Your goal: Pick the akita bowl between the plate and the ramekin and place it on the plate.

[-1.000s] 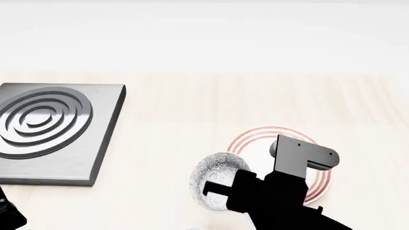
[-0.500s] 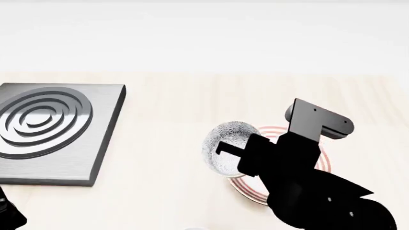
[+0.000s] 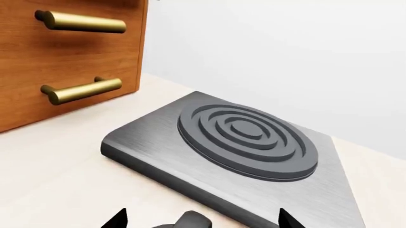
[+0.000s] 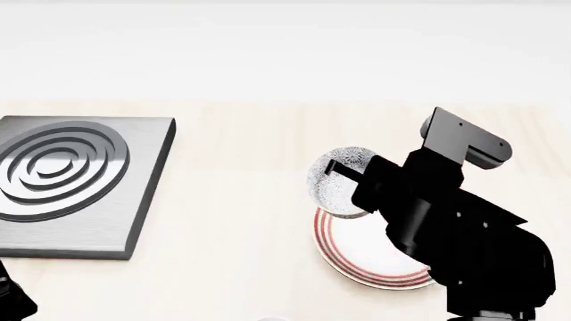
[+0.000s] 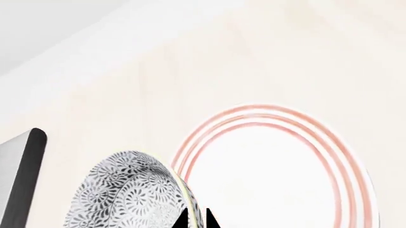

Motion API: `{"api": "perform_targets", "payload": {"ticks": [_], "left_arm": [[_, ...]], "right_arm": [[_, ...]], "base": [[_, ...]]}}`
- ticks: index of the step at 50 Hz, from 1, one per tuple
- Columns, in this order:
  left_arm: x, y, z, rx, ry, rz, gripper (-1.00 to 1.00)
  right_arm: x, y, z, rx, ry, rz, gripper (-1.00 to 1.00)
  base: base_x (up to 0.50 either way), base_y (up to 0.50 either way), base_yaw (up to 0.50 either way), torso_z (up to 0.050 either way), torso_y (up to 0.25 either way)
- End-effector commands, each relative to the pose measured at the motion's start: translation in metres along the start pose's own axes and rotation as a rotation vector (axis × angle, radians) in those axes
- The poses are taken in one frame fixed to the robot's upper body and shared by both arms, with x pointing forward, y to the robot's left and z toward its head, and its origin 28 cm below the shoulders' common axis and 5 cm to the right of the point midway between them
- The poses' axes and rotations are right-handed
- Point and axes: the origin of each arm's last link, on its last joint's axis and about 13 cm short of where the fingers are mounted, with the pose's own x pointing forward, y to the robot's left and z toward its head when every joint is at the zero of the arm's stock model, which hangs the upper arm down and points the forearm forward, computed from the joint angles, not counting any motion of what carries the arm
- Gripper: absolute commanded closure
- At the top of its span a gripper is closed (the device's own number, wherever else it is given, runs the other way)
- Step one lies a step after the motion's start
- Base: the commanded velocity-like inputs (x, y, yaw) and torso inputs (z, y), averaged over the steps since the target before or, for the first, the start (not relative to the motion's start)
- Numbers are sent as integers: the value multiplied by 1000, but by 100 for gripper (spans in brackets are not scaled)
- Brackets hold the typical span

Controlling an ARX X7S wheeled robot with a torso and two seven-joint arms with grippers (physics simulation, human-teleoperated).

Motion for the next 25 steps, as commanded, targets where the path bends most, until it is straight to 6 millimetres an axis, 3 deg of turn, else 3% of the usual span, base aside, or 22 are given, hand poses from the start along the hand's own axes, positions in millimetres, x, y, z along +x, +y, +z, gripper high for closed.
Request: {"api": "perform_targets", "payload": {"ticks": [1,25], "left_arm": [[1,0,-1,-1,1,1,-100],[1,0,-1,-2,2,0,-100]], "right_arm": [[12,3,17,70,-6,-20,100],[23,-3,25,191,13,-86,100]], "base": [[0,0,0,0,0],[0,0,0,0,0]]}}
